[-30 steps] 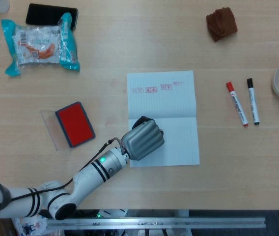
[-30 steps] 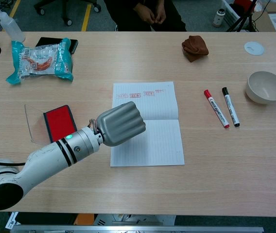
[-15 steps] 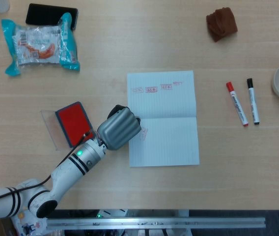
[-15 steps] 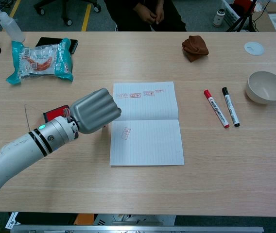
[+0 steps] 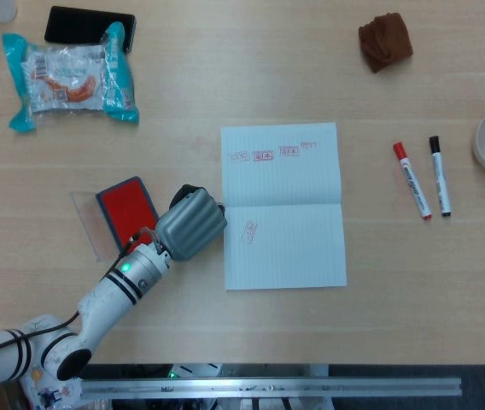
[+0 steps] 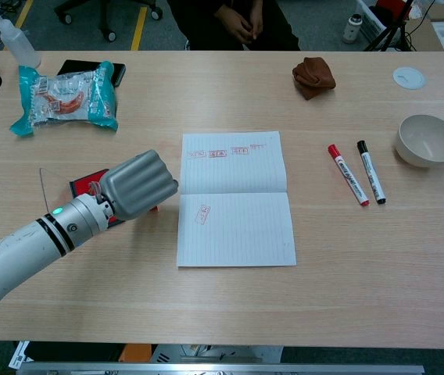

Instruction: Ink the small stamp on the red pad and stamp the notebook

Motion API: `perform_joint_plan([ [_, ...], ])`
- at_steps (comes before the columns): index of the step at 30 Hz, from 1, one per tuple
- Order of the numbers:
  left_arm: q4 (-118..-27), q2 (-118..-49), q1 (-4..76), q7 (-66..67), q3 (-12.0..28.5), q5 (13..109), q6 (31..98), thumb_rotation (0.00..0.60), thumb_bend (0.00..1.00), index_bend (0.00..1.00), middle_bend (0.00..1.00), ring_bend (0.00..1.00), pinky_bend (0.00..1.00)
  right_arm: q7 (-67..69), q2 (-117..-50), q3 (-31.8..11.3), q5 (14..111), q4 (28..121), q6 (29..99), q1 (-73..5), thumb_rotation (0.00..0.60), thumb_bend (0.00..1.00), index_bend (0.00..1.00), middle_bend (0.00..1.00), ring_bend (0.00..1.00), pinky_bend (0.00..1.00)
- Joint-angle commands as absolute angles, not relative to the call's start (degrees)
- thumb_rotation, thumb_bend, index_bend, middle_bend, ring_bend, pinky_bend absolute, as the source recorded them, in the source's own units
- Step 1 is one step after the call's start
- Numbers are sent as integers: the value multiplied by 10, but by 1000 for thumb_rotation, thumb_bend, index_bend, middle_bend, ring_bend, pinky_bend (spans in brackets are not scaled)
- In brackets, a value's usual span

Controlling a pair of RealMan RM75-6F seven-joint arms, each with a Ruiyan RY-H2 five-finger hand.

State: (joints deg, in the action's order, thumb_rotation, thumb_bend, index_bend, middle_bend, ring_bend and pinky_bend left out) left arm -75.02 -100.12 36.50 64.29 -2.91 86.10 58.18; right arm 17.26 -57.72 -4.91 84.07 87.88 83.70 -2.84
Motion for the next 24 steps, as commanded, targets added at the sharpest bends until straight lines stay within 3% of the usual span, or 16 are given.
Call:
perform_joint_plan([
  [1, -748, -1002, 364, 640, -30, 863, 584, 600, 246, 547, 1000, 1000, 1000, 172, -577, -49, 841, 880, 837, -29, 600, 293, 401, 386, 325, 381],
  [24, -756, -1001, 362, 646, -27, 865, 584, 600, 246, 444, 1000, 1000, 1000, 172, -577, -50, 840, 880, 841, -28, 600, 293, 401, 386, 325, 381],
])
